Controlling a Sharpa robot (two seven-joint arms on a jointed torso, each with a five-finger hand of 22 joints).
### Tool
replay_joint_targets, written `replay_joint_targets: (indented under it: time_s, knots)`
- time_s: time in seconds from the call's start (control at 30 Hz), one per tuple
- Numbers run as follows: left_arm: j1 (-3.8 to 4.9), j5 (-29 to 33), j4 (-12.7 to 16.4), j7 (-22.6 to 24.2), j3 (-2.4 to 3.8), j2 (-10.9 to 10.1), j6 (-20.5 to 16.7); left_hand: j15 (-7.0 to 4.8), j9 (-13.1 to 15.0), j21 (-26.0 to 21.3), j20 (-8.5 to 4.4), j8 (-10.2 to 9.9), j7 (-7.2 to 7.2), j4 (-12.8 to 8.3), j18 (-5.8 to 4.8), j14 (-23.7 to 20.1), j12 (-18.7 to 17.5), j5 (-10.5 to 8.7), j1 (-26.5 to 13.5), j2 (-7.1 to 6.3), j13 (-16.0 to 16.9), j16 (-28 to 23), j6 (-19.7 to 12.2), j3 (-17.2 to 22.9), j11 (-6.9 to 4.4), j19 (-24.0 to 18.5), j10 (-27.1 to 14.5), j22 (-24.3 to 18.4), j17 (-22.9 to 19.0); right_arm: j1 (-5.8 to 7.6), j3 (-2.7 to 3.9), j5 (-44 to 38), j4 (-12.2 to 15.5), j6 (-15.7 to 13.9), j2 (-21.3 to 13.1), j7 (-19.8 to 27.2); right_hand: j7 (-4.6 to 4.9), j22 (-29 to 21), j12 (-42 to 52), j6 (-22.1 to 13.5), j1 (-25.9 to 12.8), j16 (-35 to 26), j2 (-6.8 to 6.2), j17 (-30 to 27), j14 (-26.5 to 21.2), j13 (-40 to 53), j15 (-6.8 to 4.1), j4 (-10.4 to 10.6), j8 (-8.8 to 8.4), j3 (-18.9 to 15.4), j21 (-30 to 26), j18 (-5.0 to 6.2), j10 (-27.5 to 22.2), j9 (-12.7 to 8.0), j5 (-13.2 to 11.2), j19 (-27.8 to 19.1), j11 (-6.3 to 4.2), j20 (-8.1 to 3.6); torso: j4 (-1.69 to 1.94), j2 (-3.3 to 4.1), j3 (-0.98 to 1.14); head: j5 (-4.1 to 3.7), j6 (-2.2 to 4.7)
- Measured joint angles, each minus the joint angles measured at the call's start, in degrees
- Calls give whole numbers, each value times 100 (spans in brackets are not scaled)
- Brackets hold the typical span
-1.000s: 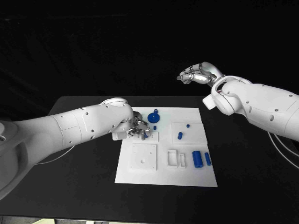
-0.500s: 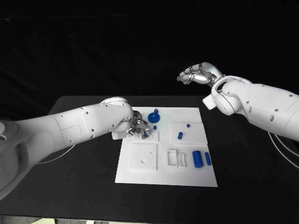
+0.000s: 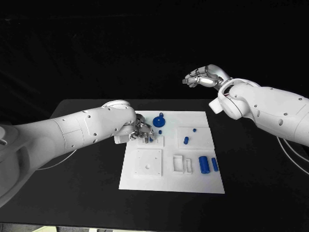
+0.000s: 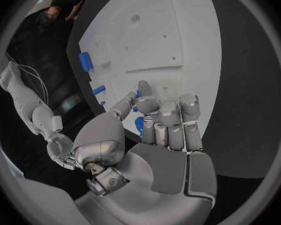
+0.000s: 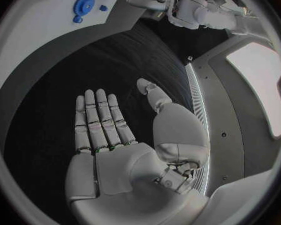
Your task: Assemble the parts on the task board
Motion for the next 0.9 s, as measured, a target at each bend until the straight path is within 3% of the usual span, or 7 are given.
replay_joint_targets:
  time_s: [0.3,0.63,0.9]
  knots:
    - [-2,-19,0,0,-1,-2,-3,22,6,0,0,-30,20,-4,0,-23,0,0,26,-96,-4,0,-22,-72,0,0,0,-9,-2,-5,0,-2,17,5,-2,-5,0,5,0,0,0,0,0,-3,0,0,0,0,0,0,-23,0,0,-6,0,0,0,0,-3,-1,-1,0,-4]
    - [-6,-25,1,17,-2,-18,-131,4,21,-23,21,-51,8,161,-1,-46,-27,0,-84,-403,-22,0,-34,-157,0,-20,0,-36,-21,-28,-1,-3,9,8,4,-7,0,6,0,0,0,0,0,-8,1,1,0,0,0,0,-23,0,0,-6,0,0,0,0,-3,0,3,6,2]
    - [-9,-19,11,48,18,-26,-288,2,33,-72,21,-98,39,393,-1,-83,-113,0,-31,-795,-57,-67,-100,-49,20,-20,-21,-64,-55,-36,-2,-3,6,10,5,-9,0,12,0,0,0,0,0,-17,-19,-4,19,-16,0,-15,-23,0,0,-12,0,-20,0,21,-7,1,7,5,4]
